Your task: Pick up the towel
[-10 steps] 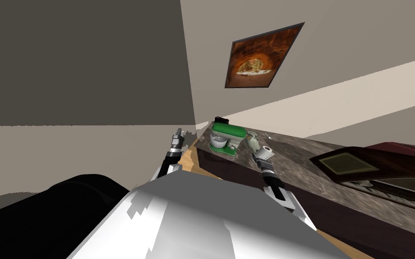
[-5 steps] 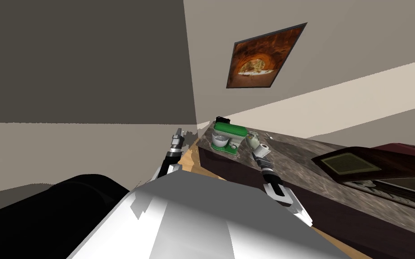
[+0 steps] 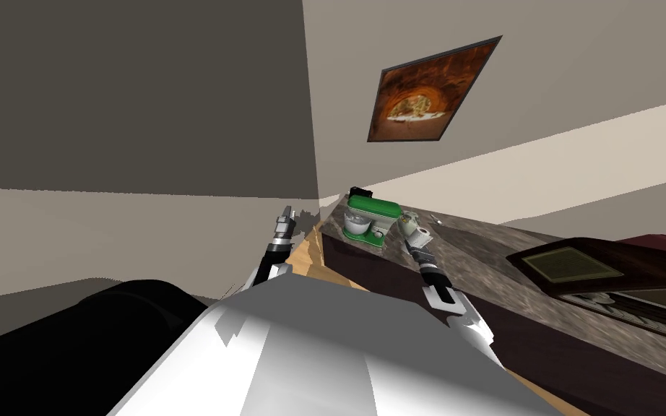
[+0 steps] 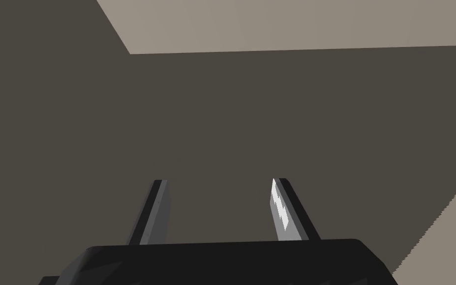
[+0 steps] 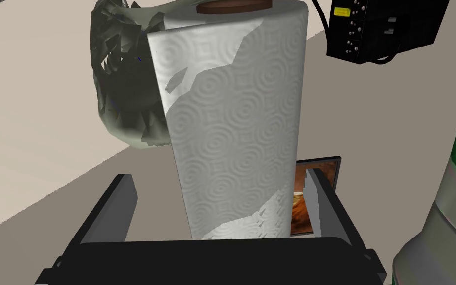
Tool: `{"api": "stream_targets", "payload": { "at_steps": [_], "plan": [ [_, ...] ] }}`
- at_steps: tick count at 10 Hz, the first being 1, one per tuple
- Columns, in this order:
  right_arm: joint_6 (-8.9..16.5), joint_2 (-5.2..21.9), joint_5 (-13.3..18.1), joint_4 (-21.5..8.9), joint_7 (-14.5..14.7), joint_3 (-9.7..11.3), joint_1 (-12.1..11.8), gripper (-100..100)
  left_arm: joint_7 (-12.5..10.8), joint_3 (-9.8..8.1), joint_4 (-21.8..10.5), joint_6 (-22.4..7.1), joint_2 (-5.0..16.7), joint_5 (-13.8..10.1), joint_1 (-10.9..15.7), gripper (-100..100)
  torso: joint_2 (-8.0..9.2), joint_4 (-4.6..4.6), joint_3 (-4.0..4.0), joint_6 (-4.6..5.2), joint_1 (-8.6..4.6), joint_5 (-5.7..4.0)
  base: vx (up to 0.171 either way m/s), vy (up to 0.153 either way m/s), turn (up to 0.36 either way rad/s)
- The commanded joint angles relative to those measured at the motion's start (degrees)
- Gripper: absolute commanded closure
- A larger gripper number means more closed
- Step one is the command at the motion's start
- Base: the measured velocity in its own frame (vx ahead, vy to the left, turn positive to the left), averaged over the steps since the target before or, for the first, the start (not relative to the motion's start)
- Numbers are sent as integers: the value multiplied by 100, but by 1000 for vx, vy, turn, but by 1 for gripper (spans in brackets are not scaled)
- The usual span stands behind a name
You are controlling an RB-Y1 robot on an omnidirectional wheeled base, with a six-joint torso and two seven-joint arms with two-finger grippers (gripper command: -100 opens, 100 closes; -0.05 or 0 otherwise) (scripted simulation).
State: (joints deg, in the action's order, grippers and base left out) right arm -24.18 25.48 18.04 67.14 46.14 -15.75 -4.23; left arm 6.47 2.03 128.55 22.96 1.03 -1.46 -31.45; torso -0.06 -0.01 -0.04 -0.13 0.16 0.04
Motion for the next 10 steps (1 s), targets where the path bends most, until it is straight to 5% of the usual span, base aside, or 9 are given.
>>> {"api": "stream_targets", "payload": {
  "at_steps": [1, 4, 5, 7, 10],
  "plan": [
    [-104, 160, -182, -286, 73, 27, 234, -100, 0, 0, 0, 0, 0, 0, 0, 0, 0, 0, 0, 0, 0, 0, -77, 53, 68],
    [-104, 160, -182, -673, 73, 27, 234, -100, 0, -1, 0, 0, 0, 0, -1, 0, -10, -3, -6, 8, -15, -4, -15, 6, -8],
    [-293, 439, -472, -823, 258, 99, 470, -100, 0, -1, 0, 0, 1, 0, -1, 0, -18, -6, -11, 8, -22, -7, -49, 41, 105],
    [-293, 439, -499, -982, 258, 99, 702, -100, 0, 0, 0, 0, 0, 0, 0, 0, -1, -1, -1, 6, -4, -1, -63, 41, 33],
    [-293, 439, -499, -1343, 258, 99, 702, -100, 0, -1, 0, 0, 1, 0, -1, 0, -19, -6, -11, 10, -26, -7, -4, -6, -4]
  ]
}}
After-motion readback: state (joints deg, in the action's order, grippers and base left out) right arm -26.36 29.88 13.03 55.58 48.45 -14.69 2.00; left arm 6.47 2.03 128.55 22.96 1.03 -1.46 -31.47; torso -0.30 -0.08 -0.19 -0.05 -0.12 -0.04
